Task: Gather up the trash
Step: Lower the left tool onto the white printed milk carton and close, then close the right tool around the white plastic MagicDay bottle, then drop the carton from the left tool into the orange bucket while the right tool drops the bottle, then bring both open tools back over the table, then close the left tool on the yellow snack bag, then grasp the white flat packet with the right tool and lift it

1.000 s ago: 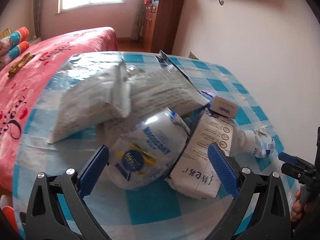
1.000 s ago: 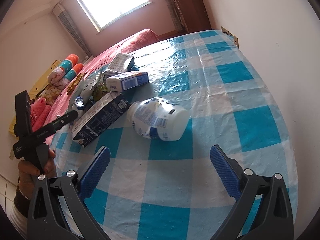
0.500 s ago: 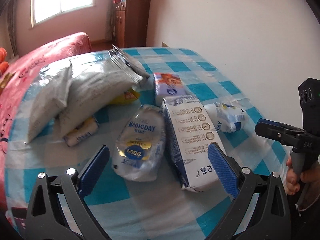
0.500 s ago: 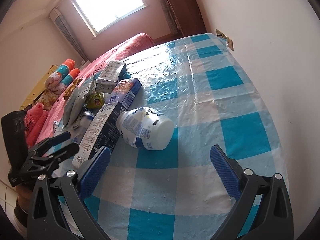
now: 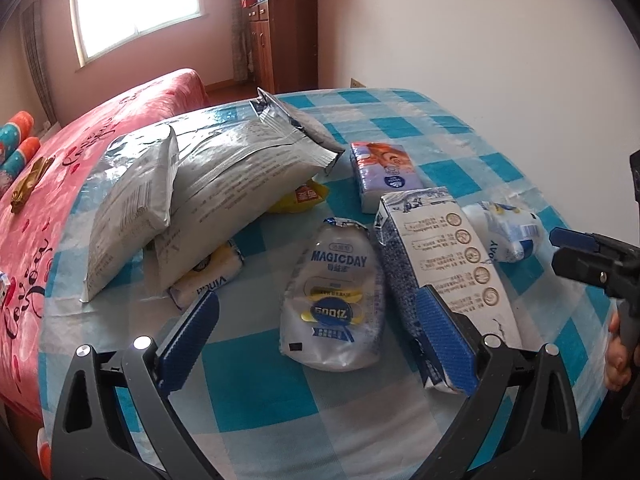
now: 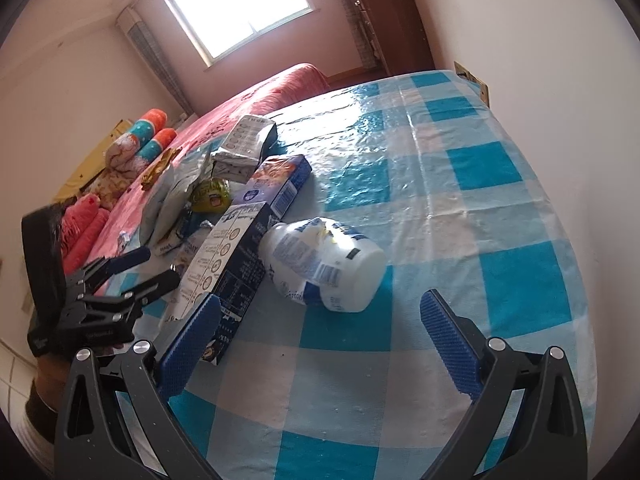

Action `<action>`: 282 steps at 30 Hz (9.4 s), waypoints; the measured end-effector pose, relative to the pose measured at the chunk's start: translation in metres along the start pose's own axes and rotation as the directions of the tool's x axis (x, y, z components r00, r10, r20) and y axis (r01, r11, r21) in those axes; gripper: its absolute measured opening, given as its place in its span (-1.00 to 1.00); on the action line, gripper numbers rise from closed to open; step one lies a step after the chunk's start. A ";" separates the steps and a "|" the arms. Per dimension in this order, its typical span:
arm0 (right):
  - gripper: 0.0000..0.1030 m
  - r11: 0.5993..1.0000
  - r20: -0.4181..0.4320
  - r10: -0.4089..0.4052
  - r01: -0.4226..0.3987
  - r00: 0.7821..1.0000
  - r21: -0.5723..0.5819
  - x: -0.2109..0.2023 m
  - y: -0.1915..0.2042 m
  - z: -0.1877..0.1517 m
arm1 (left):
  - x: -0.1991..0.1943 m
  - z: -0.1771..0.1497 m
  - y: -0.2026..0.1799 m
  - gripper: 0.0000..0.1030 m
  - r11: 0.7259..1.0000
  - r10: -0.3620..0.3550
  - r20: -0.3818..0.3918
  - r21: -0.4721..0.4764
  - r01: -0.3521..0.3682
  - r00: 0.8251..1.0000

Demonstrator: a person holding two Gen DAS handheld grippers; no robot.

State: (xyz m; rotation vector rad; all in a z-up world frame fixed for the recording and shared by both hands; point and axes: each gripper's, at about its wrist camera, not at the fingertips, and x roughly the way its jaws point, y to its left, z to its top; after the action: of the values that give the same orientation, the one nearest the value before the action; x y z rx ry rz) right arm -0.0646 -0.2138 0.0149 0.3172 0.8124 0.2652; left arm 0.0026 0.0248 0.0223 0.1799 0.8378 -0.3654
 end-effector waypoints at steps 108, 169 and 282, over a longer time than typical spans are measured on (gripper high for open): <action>0.20 0.951 -0.051 0.040 -0.054 0.998 -0.305 0.007 0.156 -0.011 | -0.145 -0.098 0.072 0.23 0.914 -0.021 0.156 -0.397 0.082 0.988; 0.90 0.766 -0.113 0.590 -0.598 0.800 -0.237 0.055 0.278 -0.004 | -0.212 -0.196 0.183 0.56 0.700 0.477 0.047 -0.624 -0.347 0.878; 0.06 0.824 -0.074 0.565 -0.555 0.822 0.117 0.129 0.111 0.079 | -0.018 -0.034 0.047 -0.25 0.911 0.126 -0.051 -0.389 -0.136 0.991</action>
State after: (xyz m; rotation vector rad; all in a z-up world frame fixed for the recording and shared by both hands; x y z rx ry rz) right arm 0.0664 -0.0802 0.0218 0.6349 0.8222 0.8093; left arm -0.0144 0.0827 0.0141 -0.1335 0.9020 -0.0633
